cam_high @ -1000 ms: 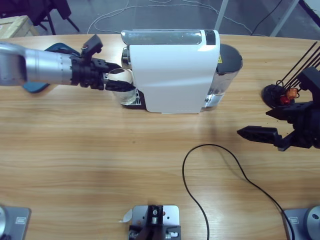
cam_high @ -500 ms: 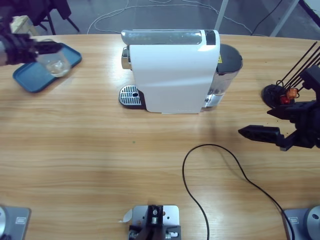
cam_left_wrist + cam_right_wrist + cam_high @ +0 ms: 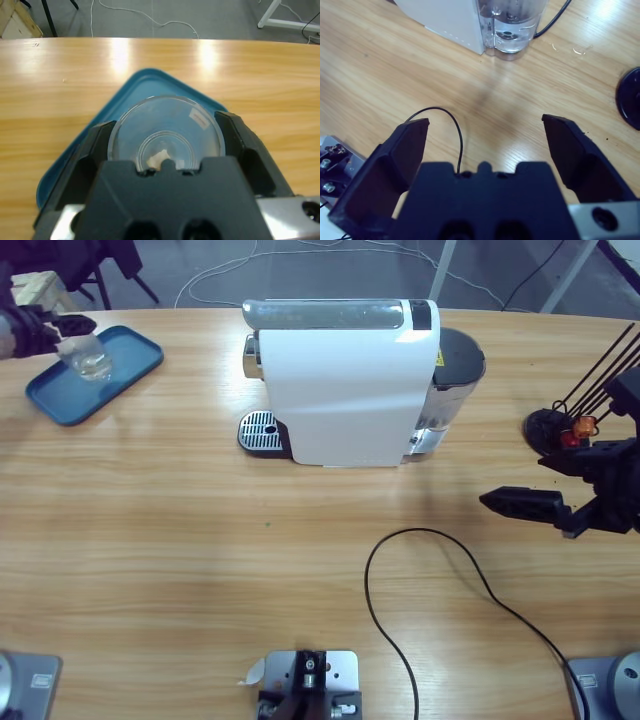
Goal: Pour coffee
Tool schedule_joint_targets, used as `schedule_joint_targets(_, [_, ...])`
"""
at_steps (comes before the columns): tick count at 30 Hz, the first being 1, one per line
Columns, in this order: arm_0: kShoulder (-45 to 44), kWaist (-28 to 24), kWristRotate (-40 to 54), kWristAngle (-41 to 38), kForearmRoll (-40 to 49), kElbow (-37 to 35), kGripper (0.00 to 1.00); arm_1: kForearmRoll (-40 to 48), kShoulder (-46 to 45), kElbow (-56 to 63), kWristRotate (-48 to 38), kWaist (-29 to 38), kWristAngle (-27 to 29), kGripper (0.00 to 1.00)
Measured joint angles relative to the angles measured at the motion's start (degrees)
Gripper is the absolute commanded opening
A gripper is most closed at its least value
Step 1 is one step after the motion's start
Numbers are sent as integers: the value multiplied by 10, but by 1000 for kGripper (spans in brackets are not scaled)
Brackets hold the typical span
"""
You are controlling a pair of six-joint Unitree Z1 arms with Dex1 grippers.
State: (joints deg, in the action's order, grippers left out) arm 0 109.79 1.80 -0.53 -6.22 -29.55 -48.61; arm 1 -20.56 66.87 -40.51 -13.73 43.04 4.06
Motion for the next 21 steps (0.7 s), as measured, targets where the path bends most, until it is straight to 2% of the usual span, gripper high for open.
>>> schedule_joint_targets(5, [33, -4, 45, -1, -1, -17, 23, 0, 3, 0, 0, 0, 1, 1000])
schedule_joint_targets(6, [36, -4, 54, -1, -1, -17, 422, 0, 4, 0, 0, 0, 2, 1000])
schedule_joint_targets(7, [38, -4, 59, -1, -1, -17, 866, 0, 5, 0, 0, 0, 2, 1000])
schedule_joint_targets(8, [40, -4, 64, -3, -1, -17, 987, 0, 7, 0, 0, 0, 3, 1000])
schedule_joint_targets(15, [42, -6, 71, -4, -1, -14, 1000, 0, 14, 0, 0, 0, 6, 1000])
schedule_joint_targets(18, [28, -9, 71, 0, -1, 11, 1000, 0, 13, 1, 0, 0, 11, 1000])
schedule_joint_targets(21, [-23, -14, 71, 6, -1, 50, 1000, -2, 7, 6, 0, 0, 18, 1000])
